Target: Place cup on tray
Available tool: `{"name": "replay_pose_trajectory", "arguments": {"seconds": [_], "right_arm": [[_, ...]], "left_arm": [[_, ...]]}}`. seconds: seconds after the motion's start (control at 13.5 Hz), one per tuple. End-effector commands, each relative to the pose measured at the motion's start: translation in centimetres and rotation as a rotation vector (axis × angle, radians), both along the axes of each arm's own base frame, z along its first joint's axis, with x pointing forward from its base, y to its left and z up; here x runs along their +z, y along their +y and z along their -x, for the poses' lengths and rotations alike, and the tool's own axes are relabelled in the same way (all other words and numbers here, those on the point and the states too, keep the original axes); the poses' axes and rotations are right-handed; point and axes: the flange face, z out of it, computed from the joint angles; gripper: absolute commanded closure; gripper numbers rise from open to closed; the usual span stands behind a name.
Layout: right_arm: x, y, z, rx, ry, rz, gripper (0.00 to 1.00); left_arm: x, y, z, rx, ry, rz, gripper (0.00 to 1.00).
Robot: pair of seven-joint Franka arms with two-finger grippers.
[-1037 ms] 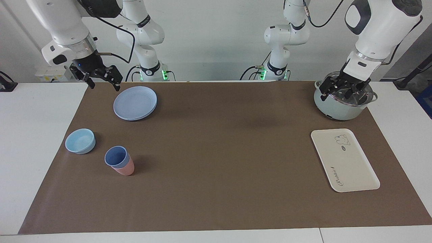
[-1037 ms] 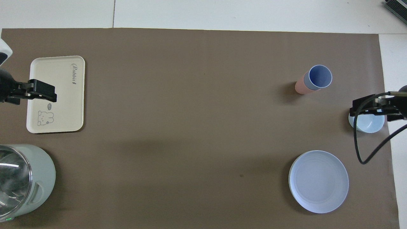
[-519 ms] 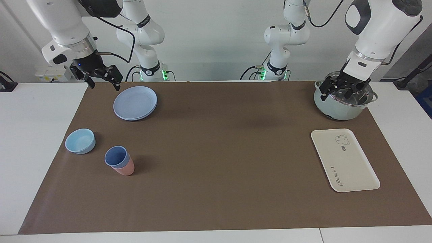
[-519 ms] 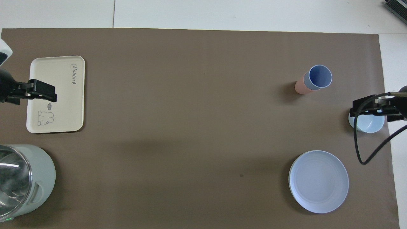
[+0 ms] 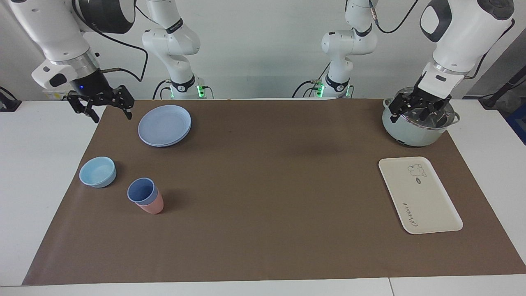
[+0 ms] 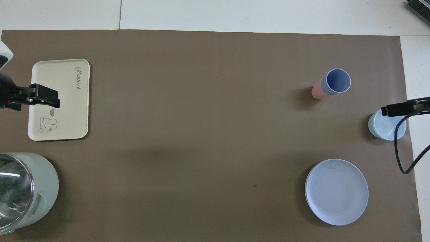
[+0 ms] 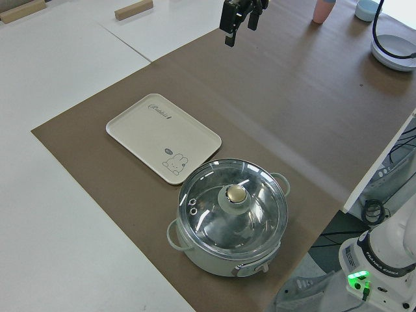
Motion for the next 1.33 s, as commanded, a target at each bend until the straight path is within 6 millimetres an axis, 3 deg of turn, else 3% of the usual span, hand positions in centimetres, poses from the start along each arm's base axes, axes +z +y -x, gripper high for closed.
{"name": "replay_pose_trajectory", "arguments": {"seconds": [0.0, 0.15, 0.37, 0.52, 0.74, 1.04, 1.26], "right_arm": [[-2.4, -2.8, 0.2, 0.117, -0.093, -0.064, 0.0], [-6.1, -5.4, -0.4, 0.244, -0.201, -0.149, 0.0], [-13.5, -10.4, -1.8, 0.433, -0.363, -0.287, 0.0], [-17.2, -11.7, -2.6, 0.489, -0.472, -0.348, 0.0], [-21.1, -11.4, -3.5, 0.484, -0.591, -0.432, 0.0], [-27.8, -11.4, -3.8, 0.553, -0.737, -0.51, 0.0], [-29.8, -10.9, -3.6, 0.559, -0.8, -0.521, 0.0]], "left_arm": [[0.2, 0.2, 1.0, 0.002, 0.005, 0.017, 0.0], [0.2, 0.2, 1.0, 0.002, 0.005, 0.017, 0.0], [0.2, 0.2, 1.0, 0.002, 0.005, 0.017, 0.0], [0.2, 0.2, 1.0, 0.002, 0.005, 0.017, 0.0], [0.2, 0.2, 1.0, 0.002, 0.005, 0.017, 0.0], [0.2, 0.2, 1.0, 0.002, 0.005, 0.017, 0.0], [0.2, 0.2, 1.0, 0.002, 0.005, 0.017, 0.0]]}}
